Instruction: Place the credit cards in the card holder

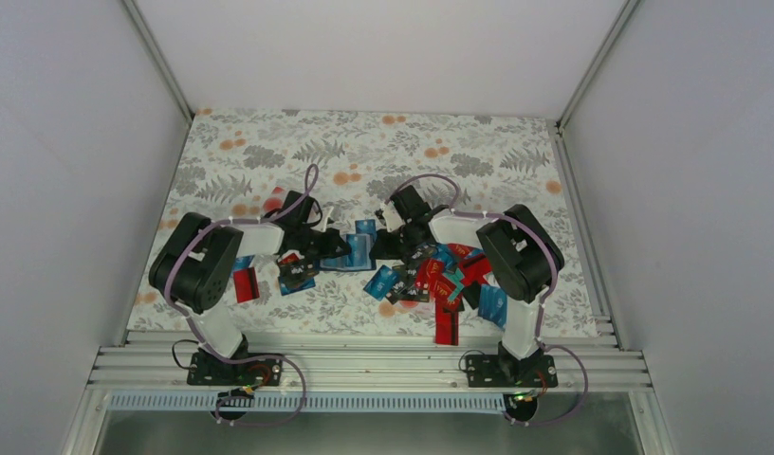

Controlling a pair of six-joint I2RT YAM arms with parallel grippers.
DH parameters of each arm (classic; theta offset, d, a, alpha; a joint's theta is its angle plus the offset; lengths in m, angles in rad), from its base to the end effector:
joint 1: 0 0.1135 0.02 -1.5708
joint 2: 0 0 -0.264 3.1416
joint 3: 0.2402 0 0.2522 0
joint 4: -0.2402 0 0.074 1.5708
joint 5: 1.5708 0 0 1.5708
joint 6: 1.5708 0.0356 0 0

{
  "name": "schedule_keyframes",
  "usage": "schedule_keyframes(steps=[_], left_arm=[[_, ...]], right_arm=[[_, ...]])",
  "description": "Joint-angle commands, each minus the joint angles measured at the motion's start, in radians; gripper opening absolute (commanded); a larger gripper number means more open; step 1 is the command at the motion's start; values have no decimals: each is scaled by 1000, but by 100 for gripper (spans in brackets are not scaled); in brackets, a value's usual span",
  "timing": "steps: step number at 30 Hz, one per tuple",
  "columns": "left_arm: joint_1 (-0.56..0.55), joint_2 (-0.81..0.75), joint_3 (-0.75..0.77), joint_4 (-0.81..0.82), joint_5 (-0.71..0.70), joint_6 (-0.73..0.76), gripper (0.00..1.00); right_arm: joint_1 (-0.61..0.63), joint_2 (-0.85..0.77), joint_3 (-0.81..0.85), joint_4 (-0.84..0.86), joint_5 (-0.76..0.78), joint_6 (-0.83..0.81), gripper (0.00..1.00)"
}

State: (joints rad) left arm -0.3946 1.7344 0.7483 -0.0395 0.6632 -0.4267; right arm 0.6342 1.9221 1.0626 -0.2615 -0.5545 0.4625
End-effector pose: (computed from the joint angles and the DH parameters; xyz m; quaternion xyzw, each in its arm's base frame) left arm 0.2696 -0.1360 0.1156 0.0730 0.9119 -0.3891 0.1082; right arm 0.2801 0.2293 0.1211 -0.1412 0.9289 0.3395 0.0440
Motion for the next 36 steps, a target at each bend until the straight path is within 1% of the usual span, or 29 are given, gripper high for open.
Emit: schedule_keyframes(steps=[1,17,32,36], left_arm=[[-13,43,-12,-42,-10,6,2],[-15,50,-75,37,-11,-128,2],[-31,47,-81,42,-15,-163,3],[-40,29,-81,20,-59,-160,3]], right_arm=[[14,75,-12,-40,54,-13,4],[14,76,-21,-39,50,-19,4],[13,50,-23,-40,56,-21,5],[11,38,-24,-50,70,-31,4]])
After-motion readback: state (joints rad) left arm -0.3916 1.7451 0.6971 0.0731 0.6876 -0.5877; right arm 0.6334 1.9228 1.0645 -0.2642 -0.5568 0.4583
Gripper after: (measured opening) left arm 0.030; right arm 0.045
